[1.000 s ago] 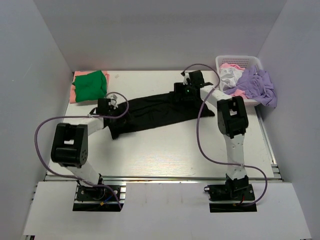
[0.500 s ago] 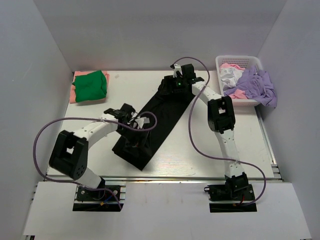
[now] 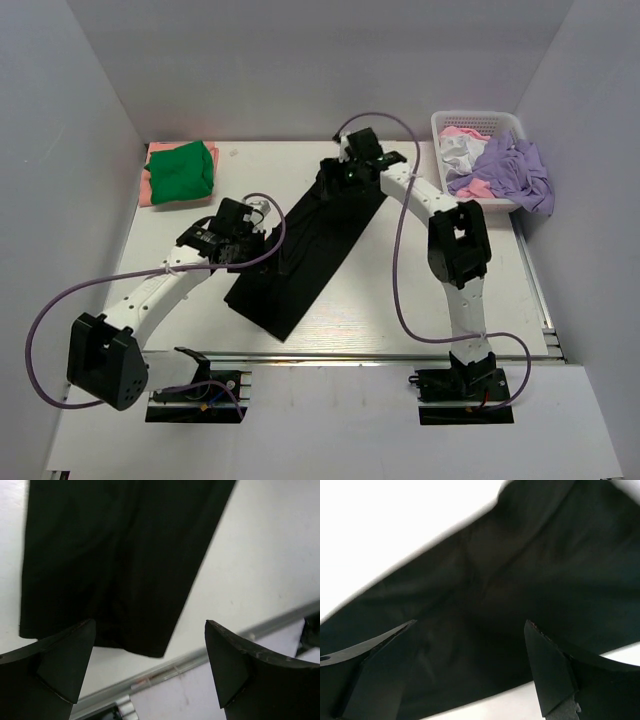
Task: Fold and stack the t-shirts
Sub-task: Rotate the tshirt 90 degrees
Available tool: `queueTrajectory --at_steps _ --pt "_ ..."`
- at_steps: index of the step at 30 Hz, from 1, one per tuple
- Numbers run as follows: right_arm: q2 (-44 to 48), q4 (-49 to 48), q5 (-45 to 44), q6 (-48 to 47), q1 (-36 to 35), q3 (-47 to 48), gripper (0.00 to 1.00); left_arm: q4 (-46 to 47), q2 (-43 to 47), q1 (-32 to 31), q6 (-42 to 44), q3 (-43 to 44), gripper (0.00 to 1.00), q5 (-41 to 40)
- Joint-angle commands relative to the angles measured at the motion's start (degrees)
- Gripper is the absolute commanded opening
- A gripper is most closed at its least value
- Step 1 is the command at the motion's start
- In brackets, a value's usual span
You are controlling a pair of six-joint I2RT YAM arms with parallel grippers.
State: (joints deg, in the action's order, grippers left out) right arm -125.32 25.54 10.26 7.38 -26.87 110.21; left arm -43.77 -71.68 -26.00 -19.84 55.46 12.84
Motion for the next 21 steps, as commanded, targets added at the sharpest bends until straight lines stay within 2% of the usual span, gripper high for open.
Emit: queueTrajectory --at_steps 1,5,8,9,11,15,21 --pt "1.47 8.73 -7.26 5.53 -3.62 -5.35 0.90 6.50 0.76 0.25 -3.54 -1.06 1.00 -8.28" --pt "5.69 7.95 -9.38 10.99 -3.97 -16.66 0.90 8.08 -4.51 0.25 -1.61 -2.28 1.00 -5.55" --pt "7.19 2.43 -6.76 9.94 -3.80 -20.55 0.90 10.97 -8.47 -0.71 -1.61 -5.87 0.99 -2.93" --pt "6.58 1.80 -4.14 8.02 -3.63 -20.57 0.90 14.38 -8.48 -1.33 -1.61 -7.20 0.93 -0.73" --pt "4.14 1.09 -3.14 6.60 -3.27 -19.25 0.90 18.26 -10.05 -1.34 -1.61 -11.31 0.89 5.15" --pt "-1.50 2.84 -4.28 5.89 -2.57 -13.12 0.90 21.61 -11.20 -1.34 -2.31 -14.94 0.89 9.04" --pt "-5.46 2.85 -3.06 7.21 0.24 -11.17 0.90 23.37 -17.87 -3.79 -2.31 -17.14 0.89 15.27"
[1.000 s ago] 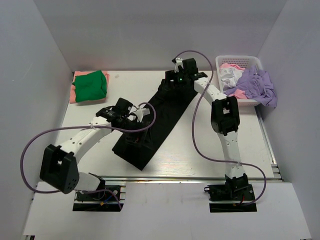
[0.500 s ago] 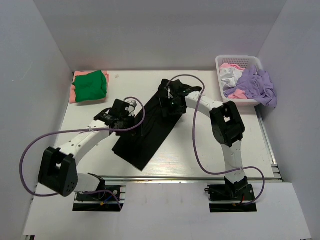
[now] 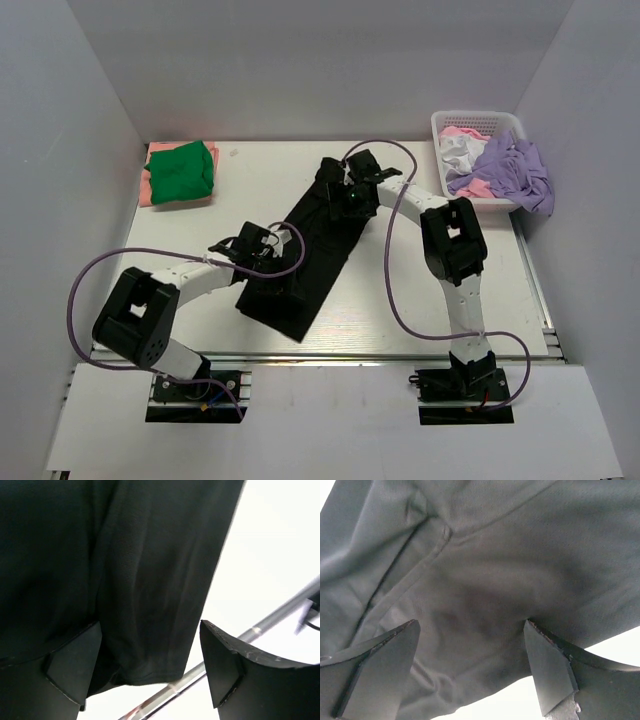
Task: Fold and stack the t-shirts
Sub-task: Rotate the tshirt 90 degrees
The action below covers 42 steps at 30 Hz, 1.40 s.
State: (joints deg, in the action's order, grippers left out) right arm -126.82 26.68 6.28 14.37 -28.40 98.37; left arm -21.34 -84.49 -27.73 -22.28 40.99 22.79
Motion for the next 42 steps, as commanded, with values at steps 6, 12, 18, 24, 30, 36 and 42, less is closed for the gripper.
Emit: queueTrajectory --at_steps 6,12,18,24,30,36,42 --pt "-11.40 4.07 2.41 -2.15 5.28 9.72 0.90 4.73 -15.17 -6.46 3.02 3.10 0.88 21.76" --pt "-19.16 8.22 6.63 -4.60 8.44 26.69 0.90 -0.98 -18.78 -13.40 6.73 11.55 0.89 26.52" --pt "-9.69 4.61 11.29 -10.94 8.37 18.97 0.90 -3.17 -17.47 -14.73 6.73 18.40 1.00 18.18" --pt "2.97 4.79 14.98 -12.09 8.28 12.04 0.90 -5.02 -15.37 -13.59 6.20 28.69 1.00 8.51" --pt "21.93 -5.30 12.54 -7.26 8.36 -11.98 0.90 -6.25 -9.30 -14.11 6.20 28.19 1.00 -0.35" --pt "39.25 -7.52 5.15 -2.16 8.28 -30.76 0.90 -8.98 6.57 -13.50 -0.73 18.52 1.00 -15.56" --pt "49.28 -10.77 21.80 3.11 7.49 -49.04 0.90 -12.49 16.81 -12.97 -10.15 7.97 1.00 -31.57"
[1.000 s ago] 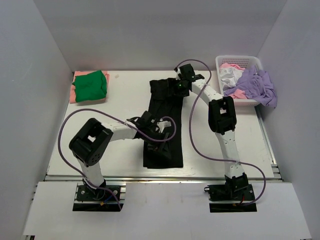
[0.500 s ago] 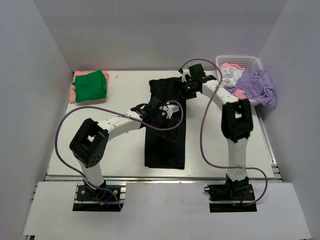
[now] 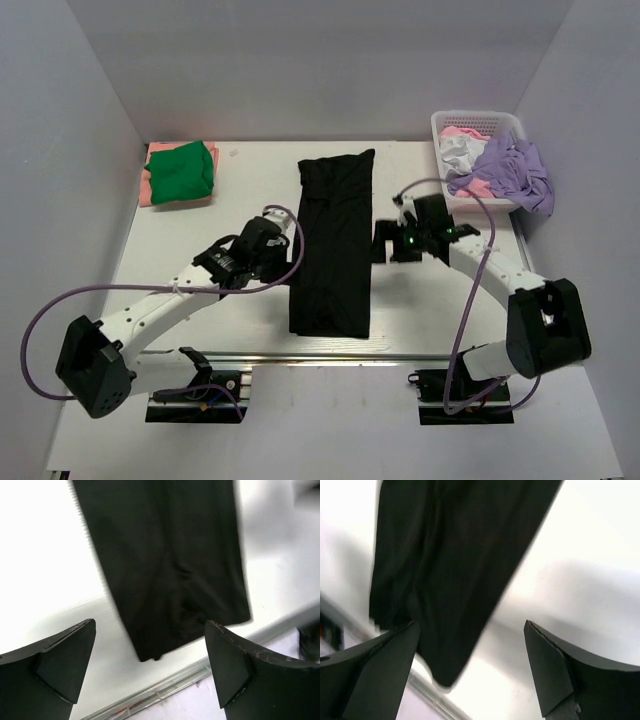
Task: Fold and stack the t-shirts
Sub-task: Rotate the tshirt 90 degrees, then grab the bottom of the folded rectangular tshirt with both arms
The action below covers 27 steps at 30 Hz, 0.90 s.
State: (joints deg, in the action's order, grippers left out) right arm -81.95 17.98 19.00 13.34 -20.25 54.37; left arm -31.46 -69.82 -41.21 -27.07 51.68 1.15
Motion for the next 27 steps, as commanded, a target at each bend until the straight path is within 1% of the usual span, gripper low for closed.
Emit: queueTrajectory --at_steps 1,2,3,4,5,6,7,9,12,14,15,16,17,18,19,21,22,23,25,27 --pt "6.61 -1.63 11.21 5.89 -0.93 -9.67 0.90 -2.37 2.15 1.04 -5.97 -4.47 1.00 -8.98" --pt "7.67 2.11 11.32 5.56 -2.06 -11.46 0.90 -2.37 2.15 1.05 -5.98 -5.44 1.00 -7.84" --pt "9.08 3.89 10.62 5.12 -2.68 -12.26 0.90 -2.37 2.15 1.05 -5.98 -7.28 1.00 -6.87" --pt "10.83 6.52 10.01 5.11 -3.12 -12.53 0.90 -1.50 1.02 1.57 -6.59 -8.17 1.00 -4.16" --pt "10.15 7.50 9.91 5.55 -4.43 -13.14 0.90 -0.10 -1.00 1.57 -6.59 -8.96 1.00 -2.05" --pt "10.32 7.25 10.26 6.68 -4.97 -14.98 0.90 -0.09 -2.15 1.57 -6.59 -9.49 1.00 -0.29" --pt "11.10 6.12 12.53 8.52 -5.41 -16.73 0.90 0.61 -3.29 1.57 -6.59 -10.19 1.00 3.21" --pt "11.29 4.88 13.42 11.34 -7.07 -18.93 0.90 1.14 -5.66 1.57 -6.59 -10.81 1.00 6.74" --pt "11.20 4.52 13.08 13.80 -9.10 -21.23 0.90 2.28 -5.68 1.57 -6.59 -12.39 1.00 7.99" --pt "10.76 4.17 11.94 15.65 -10.07 -23.15 0.90 3.59 -5.68 1.57 -5.89 -13.79 0.96 9.66" --pt "10.67 3.91 11.06 16.10 -10.42 -23.69 0.90 4.30 -5.68 0.70 -5.19 -13.80 0.96 10.88" --pt "10.33 0.95 10.88 17.32 -11.12 -24.04 0.90 5.17 -5.68 0.69 -4.58 -14.67 0.96 12.02" --pt "9.80 -0.30 11.49 18.72 -11.13 -25.00 0.88 5.79 -6.89 0.69 -4.05 -15.37 0.96 13.17" --pt "9.62 -3.44 12.02 19.43 -11.65 -25.88 0.86 6.84 -7.69 0.69 -3.52 -15.38 0.93 15.09" --pt "9.36 -4.61 12.54 19.96 -12.00 -26.07 0.86 6.85 -8.57 0.69 -3.52 -15.38 0.92 15.72" --pt "7.08 -3.49 12.55 19.97 -12.53 -25.11 0.84 7.55 -10.67 0.69 -2.99 -15.99 0.86 16.78" --pt "6.29 -3.74 12.46 19.79 -12.88 -25.19 0.83 7.56 -10.69 0.69 -2.99 -16.00 0.86 16.78" --pt "5.41 -4.17 12.63 19.79 -13.15 -25.45 0.83 8.25 -11.38 0.69 -2.99 -16.61 0.83 17.48" --pt "4.26 -6.02 12.64 20.23 -13.76 -25.72 0.79 8.88 -11.39 0.69 -2.99 -18.62 0.77 18.28" --pt "2.42 -5.94 13.25 20.14 -14.02 -25.19 0.71 8.88 -11.39 0.69 -2.99 -19.42 0.70 19.07"
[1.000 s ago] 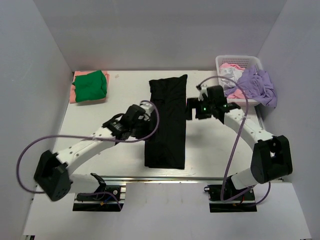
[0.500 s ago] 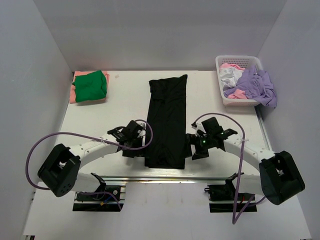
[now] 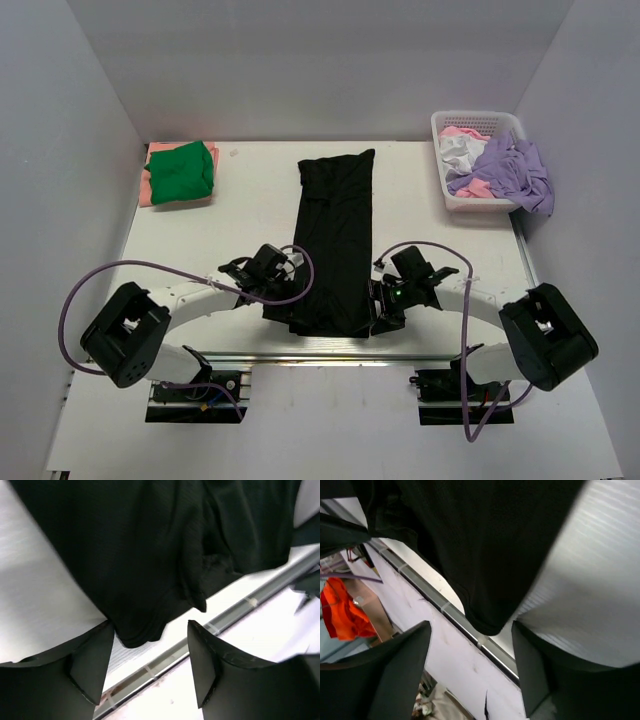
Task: Fold and stack the t-shirts
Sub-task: Grab the bottom of the folded rectangular tshirt with both arms
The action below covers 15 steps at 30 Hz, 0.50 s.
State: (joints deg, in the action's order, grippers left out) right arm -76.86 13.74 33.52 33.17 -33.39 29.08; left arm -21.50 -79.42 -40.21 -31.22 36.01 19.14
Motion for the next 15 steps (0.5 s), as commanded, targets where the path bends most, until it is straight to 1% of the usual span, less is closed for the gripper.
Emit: queueTrajectory --at_steps 1,3,5,6,7,10,11,15 --pt "-3.12 -1.78 -1.44 0.32 -1.06 0.27 0.68 -1.09 -1.27 -0.31 1.16 -4.80 0.70 1.08" --pt "-3.73 -1.96 -1.52 0.14 -1.59 0.27 0.60 -0.48 -0.56 -0.31 0.55 -6.12 0.67 2.91" --pt "-4.00 -2.57 -1.88 0.50 -2.03 0.19 0.53 2.85 0.05 -0.31 0.55 -7.88 0.60 6.07" --pt "-4.61 -2.57 -1.79 0.67 -2.21 0.36 0.42 3.65 0.05 -0.31 0.55 -7.88 0.56 6.70" --pt "-4.79 -2.75 -1.88 0.58 -2.47 0.45 0.38 3.65 -0.99 -0.31 0.55 -7.88 0.55 6.70" --pt "-6.46 -2.66 -1.96 0.49 -2.56 1.15 0.29 2.17 -4.07 -0.31 1.95 -6.13 0.45 3.64" --pt "-6.63 -2.58 -2.23 0.49 -2.56 1.15 0.27 1.38 -4.77 -0.31 1.95 -5.26 0.43 3.02" --pt "-6.55 -2.40 -4.07 0.49 -2.74 1.07 0.17 1.37 -7.24 -0.31 1.96 -4.02 0.35 2.40"
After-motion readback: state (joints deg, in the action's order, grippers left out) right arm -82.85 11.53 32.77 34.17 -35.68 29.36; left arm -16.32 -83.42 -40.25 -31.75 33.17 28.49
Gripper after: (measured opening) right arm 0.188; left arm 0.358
